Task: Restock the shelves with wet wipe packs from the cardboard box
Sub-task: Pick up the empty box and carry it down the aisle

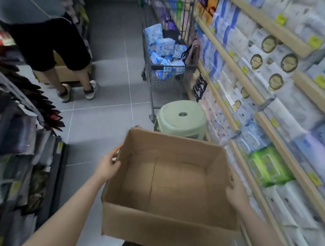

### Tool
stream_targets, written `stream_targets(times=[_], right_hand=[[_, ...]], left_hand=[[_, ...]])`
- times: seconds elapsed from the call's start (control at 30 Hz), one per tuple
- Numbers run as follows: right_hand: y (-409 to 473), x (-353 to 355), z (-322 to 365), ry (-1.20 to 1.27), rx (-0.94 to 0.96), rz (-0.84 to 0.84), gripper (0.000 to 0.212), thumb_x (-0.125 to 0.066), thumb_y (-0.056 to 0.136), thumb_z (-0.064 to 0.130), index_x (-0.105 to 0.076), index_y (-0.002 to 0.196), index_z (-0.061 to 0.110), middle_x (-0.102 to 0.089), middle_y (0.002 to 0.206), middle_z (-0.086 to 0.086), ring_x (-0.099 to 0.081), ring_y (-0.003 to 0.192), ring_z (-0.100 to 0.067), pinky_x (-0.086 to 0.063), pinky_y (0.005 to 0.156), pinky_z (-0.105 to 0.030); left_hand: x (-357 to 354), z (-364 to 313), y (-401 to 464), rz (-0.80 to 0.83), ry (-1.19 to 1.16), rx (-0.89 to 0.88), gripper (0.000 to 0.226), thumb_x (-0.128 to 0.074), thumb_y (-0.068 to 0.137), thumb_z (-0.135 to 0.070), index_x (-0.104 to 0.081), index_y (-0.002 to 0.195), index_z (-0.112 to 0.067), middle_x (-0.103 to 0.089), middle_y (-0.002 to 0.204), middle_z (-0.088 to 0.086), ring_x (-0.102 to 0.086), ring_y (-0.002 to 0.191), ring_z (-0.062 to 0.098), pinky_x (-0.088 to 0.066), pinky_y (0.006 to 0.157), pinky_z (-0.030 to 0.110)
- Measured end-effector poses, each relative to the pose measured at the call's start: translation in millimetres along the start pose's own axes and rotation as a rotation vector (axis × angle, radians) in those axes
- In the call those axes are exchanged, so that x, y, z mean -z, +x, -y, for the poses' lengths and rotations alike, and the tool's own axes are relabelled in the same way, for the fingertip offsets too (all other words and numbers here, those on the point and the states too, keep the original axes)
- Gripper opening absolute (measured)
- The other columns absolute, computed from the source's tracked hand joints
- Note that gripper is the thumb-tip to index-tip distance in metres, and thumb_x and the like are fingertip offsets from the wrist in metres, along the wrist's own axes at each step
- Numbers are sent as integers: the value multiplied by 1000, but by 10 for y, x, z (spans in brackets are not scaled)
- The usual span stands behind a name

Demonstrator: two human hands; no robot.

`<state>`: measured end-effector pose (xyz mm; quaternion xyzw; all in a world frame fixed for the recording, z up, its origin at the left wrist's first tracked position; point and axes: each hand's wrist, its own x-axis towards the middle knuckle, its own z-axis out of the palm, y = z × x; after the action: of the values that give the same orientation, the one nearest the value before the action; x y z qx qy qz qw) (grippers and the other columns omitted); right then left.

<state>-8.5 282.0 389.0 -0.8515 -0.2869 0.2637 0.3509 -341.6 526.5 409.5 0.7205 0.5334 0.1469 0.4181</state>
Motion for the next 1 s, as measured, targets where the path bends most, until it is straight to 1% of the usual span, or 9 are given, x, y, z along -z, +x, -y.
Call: stream_targets(times=[0.13,0.27,0.33,0.43,0.67,0.73,0.8,0.87,1.0], right_hand=[[593,-401,524,15,15,56,76,-46,80,-14,-33,145,22,-48,141,-2,-47,129,-23,-42,102,-38],[1057,-570,1069,-147,-1,67,85,-45,80,-13,-19,150,26,-51,135,-10,-60,104,-30,-47,71,-29],[1320,-630,1405,-232,53,84,83,-51,83,-9,-17,150,26,-37,147,-13,-51,120,-31,-46,86,-31],[1737,-801,2070,-322,264,131,76,-61,88,7,-21,150,27,-29,152,-6,-33,137,-25,-30,108,-33],[2920,-1391,3595,-462,662,153,78,-57,92,20,-8,147,45,-17,157,-1,-35,135,-29,-39,106,-45],[3271,-1482,3912,-543,708,102,80,-53,93,16,-3,147,46,-21,155,-2,-47,124,-33,-48,93,-45],[3597,-1513,4165,-638,723,71,79,-45,94,11,1,146,49,-33,146,-5,-58,95,-35,-49,72,-42],[3895,-1531,4370,-688,690,94,81,-36,93,3,2,144,52,-41,132,-11,-49,70,-31,-40,61,-36],[4419,-1653,4651,-654,624,188,84,-32,91,-5,1,146,50,-41,122,-17,-37,59,-23,-33,60,-33]], left_hand=[[513,-15,693,-15,46,0,63,-45,85,8,-43,140,-23,-60,123,6,-57,113,24,-44,81,26],[915,-117,1305,-23,80,-59,63,-46,84,-4,-41,137,-37,-61,124,0,-57,114,24,-48,92,37],[1077,-196,1598,-30,122,-95,67,-46,82,-7,-38,135,-46,-64,119,0,-60,108,25,-49,92,44],[1258,-390,2019,-29,177,-172,73,-47,82,-3,-35,135,-52,-69,106,7,-64,86,28,-51,81,38],[1547,-1018,3071,-66,261,-448,72,-46,82,1,-39,137,-44,-65,119,-9,-63,95,17,-45,77,26],[1607,-1187,3397,-59,281,-513,68,-46,85,0,-40,138,-41,-62,124,-12,-62,97,12,-46,80,22],[1669,-1320,3712,-50,284,-550,64,-47,87,0,-41,139,-37,-61,126,-11,-62,97,11,-43,81,18],[1726,-1380,4051,-30,321,-557,60,-48,89,-3,-41,140,-35,-60,129,-10,-61,102,11,-41,82,16],[1838,-1438,4658,-72,407,-497,48,-50,94,-18,-44,137,-37,-62,127,-5,-60,111,19,-48,87,30]])
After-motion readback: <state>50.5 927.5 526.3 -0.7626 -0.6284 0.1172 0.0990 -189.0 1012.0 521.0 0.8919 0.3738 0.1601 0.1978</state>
